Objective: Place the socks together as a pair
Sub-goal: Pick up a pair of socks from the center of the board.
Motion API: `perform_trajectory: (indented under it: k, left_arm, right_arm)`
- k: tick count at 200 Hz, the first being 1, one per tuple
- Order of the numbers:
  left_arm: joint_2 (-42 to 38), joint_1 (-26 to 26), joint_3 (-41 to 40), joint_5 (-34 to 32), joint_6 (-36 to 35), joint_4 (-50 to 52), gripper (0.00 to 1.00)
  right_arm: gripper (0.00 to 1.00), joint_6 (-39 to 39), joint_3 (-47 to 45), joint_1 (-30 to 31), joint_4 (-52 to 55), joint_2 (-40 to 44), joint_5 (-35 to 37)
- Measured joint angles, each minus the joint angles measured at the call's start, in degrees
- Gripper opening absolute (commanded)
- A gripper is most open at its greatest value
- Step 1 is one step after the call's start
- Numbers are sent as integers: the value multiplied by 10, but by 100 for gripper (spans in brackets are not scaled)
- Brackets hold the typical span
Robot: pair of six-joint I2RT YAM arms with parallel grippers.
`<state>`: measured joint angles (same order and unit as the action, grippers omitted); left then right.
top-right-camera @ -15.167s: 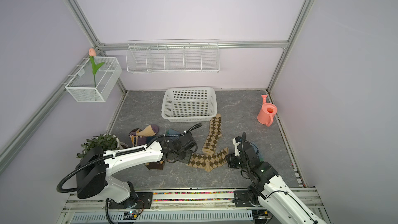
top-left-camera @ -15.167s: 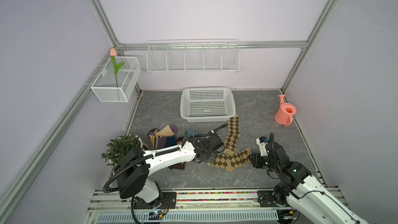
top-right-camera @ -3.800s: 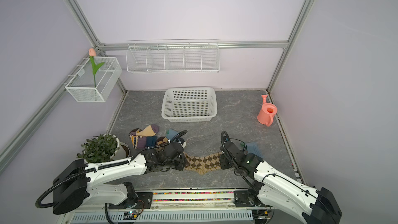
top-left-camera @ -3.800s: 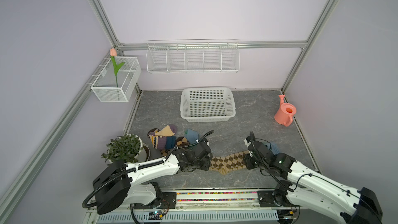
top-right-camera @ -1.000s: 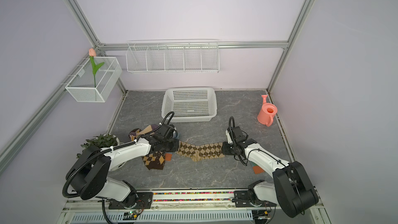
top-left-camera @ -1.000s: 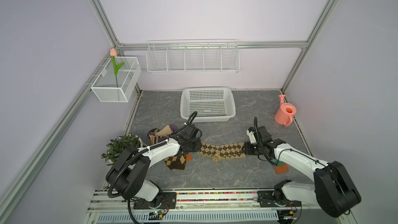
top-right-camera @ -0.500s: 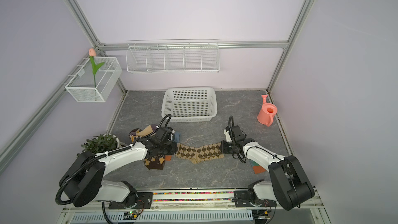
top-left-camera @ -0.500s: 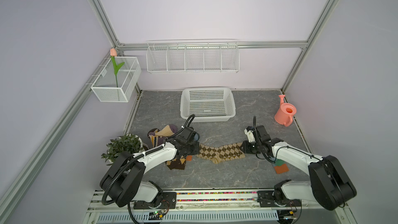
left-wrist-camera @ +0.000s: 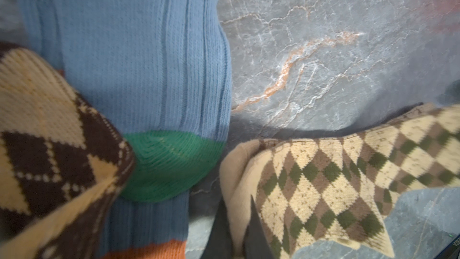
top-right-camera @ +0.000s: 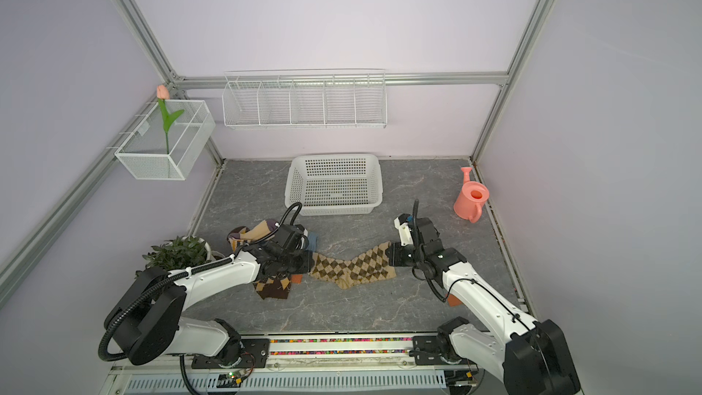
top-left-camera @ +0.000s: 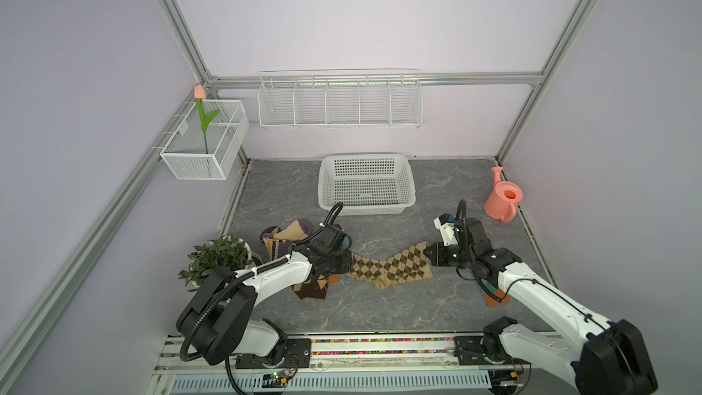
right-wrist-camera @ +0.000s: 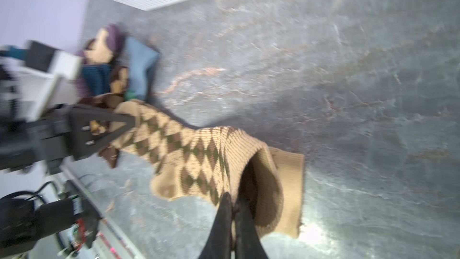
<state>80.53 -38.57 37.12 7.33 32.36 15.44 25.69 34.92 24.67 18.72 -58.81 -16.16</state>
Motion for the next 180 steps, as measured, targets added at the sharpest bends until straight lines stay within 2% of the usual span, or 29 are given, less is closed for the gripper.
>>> perform_trajectory:
  k: [27,58,115,136,155,180]
  left_arm:
    - [0,0,0,0,0,0,0]
    - [-4,0,0,-2,0,0,0]
    - [-30,0,0,-13,-1,5,0]
    - [-31,0,0,-15,-1,9,6]
    - [-31,0,0,-15,-2,12,12]
    - [-31,0,0,-17,-4,15,17]
  right_arm:
    - [7,19,-4,15,11,46,-29]
    - [7,31,-42,21,9,60,-40]
    - [7,28,-83,-2,-10,-10,-14]
    - [9,23,-82,-8,-28,-42,1]
    - [15,20,-82,-10,-37,-66,5]
    - [36,14,-82,-10,-36,-61,10]
